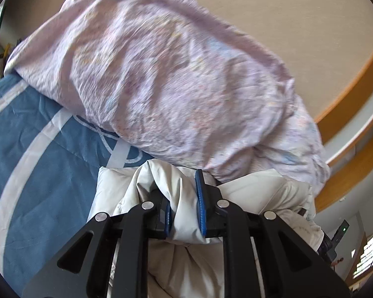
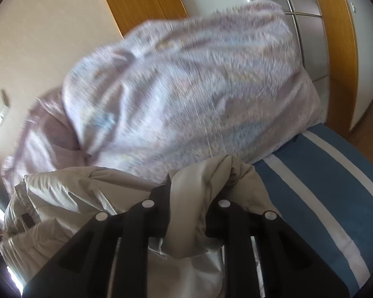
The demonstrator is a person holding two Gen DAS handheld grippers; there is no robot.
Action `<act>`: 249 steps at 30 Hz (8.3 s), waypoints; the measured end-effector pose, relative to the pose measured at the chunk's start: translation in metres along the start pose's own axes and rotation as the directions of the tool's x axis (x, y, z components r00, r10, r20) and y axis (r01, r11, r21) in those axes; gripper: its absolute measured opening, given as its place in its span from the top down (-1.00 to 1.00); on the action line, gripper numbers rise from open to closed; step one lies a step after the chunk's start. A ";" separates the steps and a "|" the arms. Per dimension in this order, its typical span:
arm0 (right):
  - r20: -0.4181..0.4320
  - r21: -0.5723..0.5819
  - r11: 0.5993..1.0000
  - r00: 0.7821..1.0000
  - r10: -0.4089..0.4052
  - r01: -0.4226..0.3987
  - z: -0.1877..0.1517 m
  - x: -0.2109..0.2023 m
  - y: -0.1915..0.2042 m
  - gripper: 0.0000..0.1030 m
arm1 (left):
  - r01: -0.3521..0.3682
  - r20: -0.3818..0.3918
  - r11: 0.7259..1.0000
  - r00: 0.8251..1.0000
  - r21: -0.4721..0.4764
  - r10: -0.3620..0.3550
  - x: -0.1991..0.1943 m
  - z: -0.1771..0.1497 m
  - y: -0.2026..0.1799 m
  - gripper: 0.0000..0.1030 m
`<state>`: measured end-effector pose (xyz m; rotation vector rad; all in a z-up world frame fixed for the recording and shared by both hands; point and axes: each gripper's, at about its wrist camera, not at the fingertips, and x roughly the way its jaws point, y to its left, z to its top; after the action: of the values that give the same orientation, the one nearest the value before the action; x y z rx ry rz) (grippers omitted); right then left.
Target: Fold large clothes
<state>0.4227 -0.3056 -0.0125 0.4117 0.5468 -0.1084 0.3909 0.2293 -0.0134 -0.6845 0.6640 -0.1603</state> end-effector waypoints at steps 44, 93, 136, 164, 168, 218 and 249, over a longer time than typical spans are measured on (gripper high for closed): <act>-0.189 -0.474 0.880 0.980 -0.058 -0.039 -0.104 0.045 0.122 -0.36 | -0.279 0.084 0.811 0.957 0.514 0.276 0.071 -0.084 -0.096 -0.94; -0.077 -0.283 0.897 0.924 -0.374 0.339 -0.067 0.080 0.014 -0.58 | -0.459 0.116 0.809 0.885 0.367 0.450 0.092 -0.032 -0.022 -0.97; -0.157 -0.433 0.887 0.955 -0.251 0.162 -0.122 0.083 0.121 -0.82 | -0.482 0.139 0.733 0.867 0.480 0.478 0.133 -0.092 -0.079 -0.97; -0.213 -0.204 0.946 0.932 -0.293 0.251 -0.069 0.044 0.008 -0.62 | -0.576 0.177 0.740 0.816 0.348 0.551 0.074 -0.058 -0.037 -0.97; -0.189 -0.246 0.928 0.925 -0.330 0.281 -0.082 0.063 0.003 -0.80 | -0.581 0.167 0.748 0.812 0.322 0.559 0.083 -0.059 -0.012 -0.97; -0.176 0.586 0.797 0.937 0.303 -0.148 -0.114 -0.018 -0.120 -0.28 | 0.042 0.059 0.895 0.998 -0.445 -0.018 -0.020 -0.129 0.073 -0.72; -0.127 0.315 0.881 0.904 0.408 -0.353 -0.108 -0.126 -0.055 0.58 | 0.206 0.196 0.876 0.972 -0.437 -0.131 -0.129 -0.124 0.101 0.64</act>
<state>0.2521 -0.3131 -0.0494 0.8126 0.6299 0.2408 0.2058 0.2858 -0.0821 -1.1995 0.4855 -0.1085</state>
